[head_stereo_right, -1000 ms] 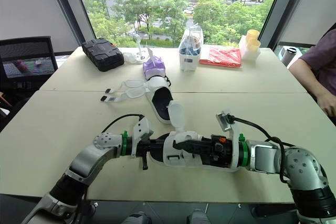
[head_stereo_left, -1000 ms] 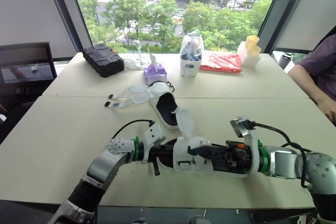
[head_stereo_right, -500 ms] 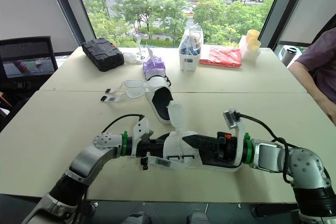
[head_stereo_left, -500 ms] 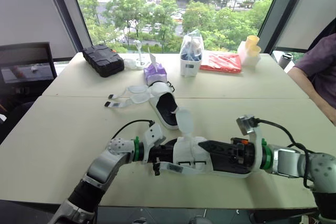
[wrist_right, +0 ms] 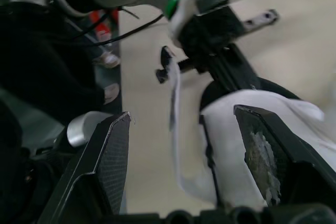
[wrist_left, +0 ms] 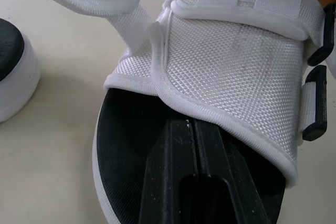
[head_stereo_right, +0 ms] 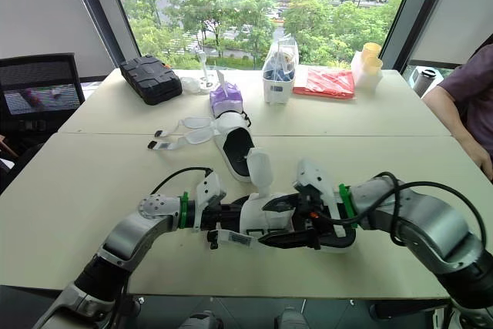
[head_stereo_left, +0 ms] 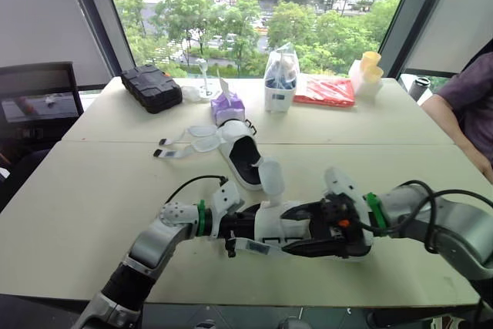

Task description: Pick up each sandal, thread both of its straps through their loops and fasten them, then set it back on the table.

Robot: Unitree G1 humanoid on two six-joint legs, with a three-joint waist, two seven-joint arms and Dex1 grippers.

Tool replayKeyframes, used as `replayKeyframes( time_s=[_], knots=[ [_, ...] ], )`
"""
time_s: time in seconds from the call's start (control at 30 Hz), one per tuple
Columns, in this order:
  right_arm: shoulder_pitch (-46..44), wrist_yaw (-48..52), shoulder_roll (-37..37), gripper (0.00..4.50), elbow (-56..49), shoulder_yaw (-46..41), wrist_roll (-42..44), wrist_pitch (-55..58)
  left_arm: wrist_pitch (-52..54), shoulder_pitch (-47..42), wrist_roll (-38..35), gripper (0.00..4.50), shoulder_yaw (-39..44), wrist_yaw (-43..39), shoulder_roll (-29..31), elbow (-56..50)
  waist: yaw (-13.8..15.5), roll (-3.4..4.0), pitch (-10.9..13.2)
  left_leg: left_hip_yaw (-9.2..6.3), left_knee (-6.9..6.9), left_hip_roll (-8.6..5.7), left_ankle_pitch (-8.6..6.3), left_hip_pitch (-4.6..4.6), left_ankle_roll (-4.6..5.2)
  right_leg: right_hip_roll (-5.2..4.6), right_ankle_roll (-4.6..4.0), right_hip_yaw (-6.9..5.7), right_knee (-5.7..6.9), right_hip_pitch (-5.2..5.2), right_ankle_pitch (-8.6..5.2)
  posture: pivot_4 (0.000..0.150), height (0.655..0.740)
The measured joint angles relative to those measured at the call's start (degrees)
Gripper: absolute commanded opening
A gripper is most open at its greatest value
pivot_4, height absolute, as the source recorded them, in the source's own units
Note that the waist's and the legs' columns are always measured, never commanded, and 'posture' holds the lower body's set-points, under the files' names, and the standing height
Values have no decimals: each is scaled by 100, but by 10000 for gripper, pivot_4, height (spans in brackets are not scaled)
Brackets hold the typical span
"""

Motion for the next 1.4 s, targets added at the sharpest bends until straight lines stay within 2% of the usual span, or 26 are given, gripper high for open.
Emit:
replayKeyframes(
  time_s=[0.57, 0.67, 0.73, 0.77, 0.83, 1.0, 1.1, 1.2, 1.4],
  knots=[
    [-1052, 542, 895, 33767, 330, 1537, -1522, 114, 19, 24, -1, 0, 11, 101, -60, -11, -7, 1, -1, -5, -2, 0, 0, 2, 0, 1, -1, -1, 1, -2, 2, 1500, 7400],
    [-1226, 619, 985, 24773, 465, 1731, -1796, 60, 20, 25, 0, 0, 10, 123, -92, -10, -1, 1, -1, -5, -2, -1, 0, 1, 0, 1, -1, -1, 1, -2, 2, 1500, 7400],
    [-1283, 676, 1022, 14832, 579, 1845, -2041, -35, 22, 27, 0, 0, 10, 145, -110, -9, -1, 1, -1, -5, -2, -1, 0, 1, 0, 1, -1, -1, 1, -2, 2, 1500, 7400],
    [-1293, 714, 1032, 8247, 647, 1908, -2171, -100, 23, 29, 0, 0, 10, 152, -116, -9, -2, 1, -1, -5, -3, -1, 0, 1, 0, 1, -1, -1, 1, -2, 2, 1500, 7400],
    [-1305, 765, 1099, 715, 734, 1936, -2295, -187, 23, 33, 0, 0, 12, 175, -127, -10, -8, 2, -1, -5, -4, -1, 0, 1, 0, 1, 0, -1, 1, -3, 3, 1500, 7400],
    [-1312, 870, 1268, 715, 813, 1801, -2275, -111, 23, 45, -2, 0, 13, 229, -144, -10, -8, 1, -1, -5, -1, -1, 0, 2, 0, 1, -1, -1, 2, -2, 3, 1500, 7400],
    [-1297, 1048, 1380, 715, 801, 865, -1247, 441, 22, 62, -7, 0, 14, 258, -165, -12, 6, 1, -1, -9, -1, -1, 0, 1, 0, 1, -2, -1, 2, -1, 4, 1500, 7400],
    [-1274, 1036, 1256, 715, 732, 96, -595, 932, 15, 92, -18, 0, 45, 267, -157, -12, -1, 1, -1, -9, -5, -1, 0, 1, 0, 1, -2, -3, 2, -1, 4, 1500, 7400],
    [-877, -97, 1717, 715, 769, -857, -20, 1658, -2, 95, -21, 0, 51, 296, -165, -14, -6, 2, -1, -8, -5, 0, 0, 0, 0, 1, -2, -3, 4, -4, 4, 1500, 7400]
  ],
)
